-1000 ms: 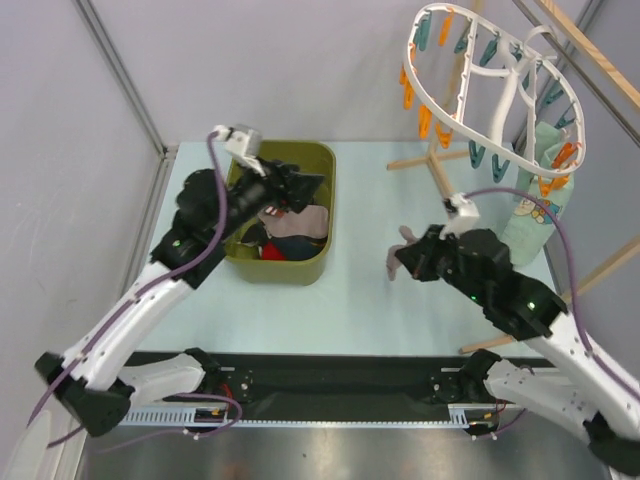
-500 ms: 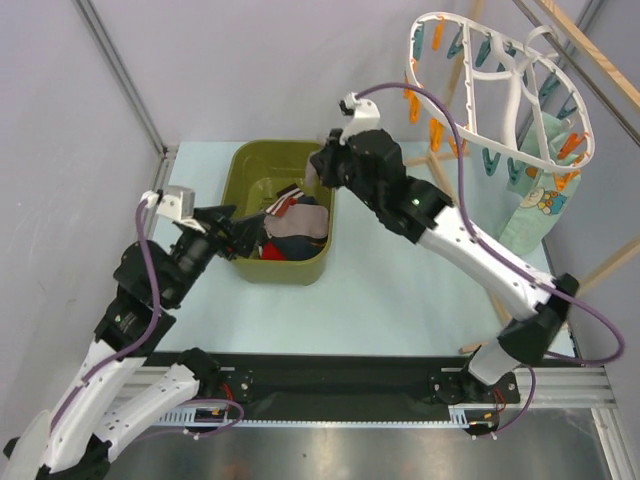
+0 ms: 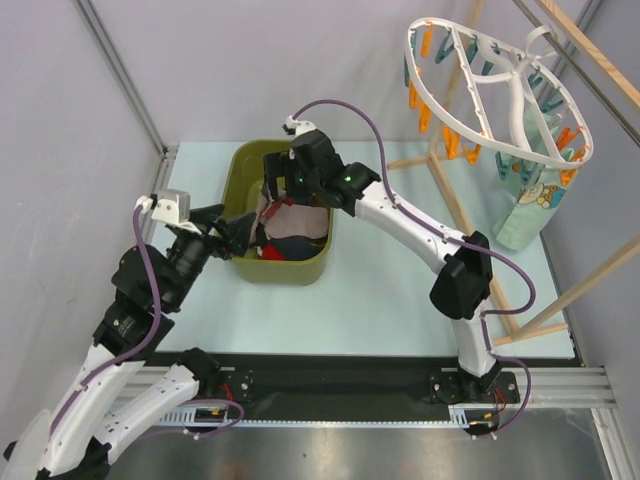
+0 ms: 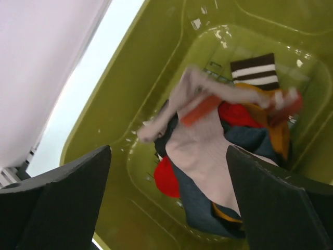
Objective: Remove the socks clipped to the hanger
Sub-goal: Place the sock in the bin, then reset both arms
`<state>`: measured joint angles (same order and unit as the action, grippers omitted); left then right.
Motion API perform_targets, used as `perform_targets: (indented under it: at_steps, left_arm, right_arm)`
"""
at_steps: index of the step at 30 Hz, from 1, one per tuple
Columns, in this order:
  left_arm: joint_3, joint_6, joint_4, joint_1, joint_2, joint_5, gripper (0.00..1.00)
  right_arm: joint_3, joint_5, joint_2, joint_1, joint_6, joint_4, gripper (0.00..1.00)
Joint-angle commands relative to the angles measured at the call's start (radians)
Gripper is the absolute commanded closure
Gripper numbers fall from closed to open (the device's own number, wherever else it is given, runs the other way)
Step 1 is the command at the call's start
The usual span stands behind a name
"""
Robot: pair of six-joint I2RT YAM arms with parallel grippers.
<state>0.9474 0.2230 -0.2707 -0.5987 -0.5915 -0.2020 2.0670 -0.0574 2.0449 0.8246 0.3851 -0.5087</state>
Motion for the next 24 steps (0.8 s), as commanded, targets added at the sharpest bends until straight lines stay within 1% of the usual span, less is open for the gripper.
perform_targets:
  at_steps: [1,3,4,6,7,8,9,10,11,13,14,17,18,21,24]
  left_arm:
    - [0.014,-0.025,0.021,0.005,-0.025,0.038,0.24]
    - [0.019,-0.025,0.043,0.005,-0.030,0.091,0.23]
    - [0.021,-0.030,0.054,0.005,-0.033,0.126,0.23]
    - [0.043,-0.027,0.060,0.005,-0.051,0.232,0.21]
    - [0.054,-0.027,0.057,0.005,-0.062,0.269,0.21]
    - [0.076,-0.027,0.054,0.005,-0.068,0.326,0.20]
    - [0.085,-0.025,0.051,0.005,-0.083,0.357,0.08]
    - [0.096,-0.025,0.048,0.005,-0.090,0.377,0.01]
    - [0.106,-0.013,0.048,0.005,-0.093,0.419,0.01]
    - [0.106,0.004,0.065,0.005,-0.093,0.446,0.00]
    - [0.100,0.019,0.076,0.004,-0.090,0.467,0.01]
    - [0.076,0.064,0.134,0.005,-0.077,0.556,0.00]
    - [0.068,0.078,0.163,0.004,-0.077,0.597,0.00]
    - [0.045,0.114,0.201,0.004,-0.080,0.636,0.00]
    - [0.021,0.147,0.247,0.004,-0.088,0.673,0.01]
  right_arm:
    - [0.048,-0.036,-0.127,0.014,-0.009,-0.074,0.00]
    - [-0.010,-0.070,-0.172,0.033,-0.011,-0.088,0.00]
    - [-0.036,-0.105,-0.228,0.042,-0.009,-0.097,0.00]
    - [-0.094,-0.137,-0.293,0.073,-0.003,-0.120,0.00]
    - [-0.185,-0.166,-0.364,0.085,0.011,-0.122,0.00]
    - [-0.236,-0.185,-0.414,0.097,0.024,-0.116,0.00]
    - [-0.299,-0.205,-0.458,0.122,0.034,-0.091,0.00]
    - [-0.402,-0.229,-0.503,0.137,0.040,-0.079,0.00]
    - [-0.456,-0.249,-0.597,0.146,0.061,-0.070,0.00]
    - [-0.536,-0.308,-0.693,0.180,0.083,-0.053,0.00]
    - [-0.612,-0.318,-0.775,0.183,0.107,-0.051,0.00]
    - [-0.698,-0.334,-0.899,0.191,0.155,-0.054,0.00]
    - [-0.743,-0.343,-0.970,0.191,0.175,-0.069,0.00]
    - [-0.813,-0.358,-1.087,0.192,0.176,-0.090,0.00]
    - [-0.846,-0.386,-1.173,0.192,0.175,-0.113,0.00]
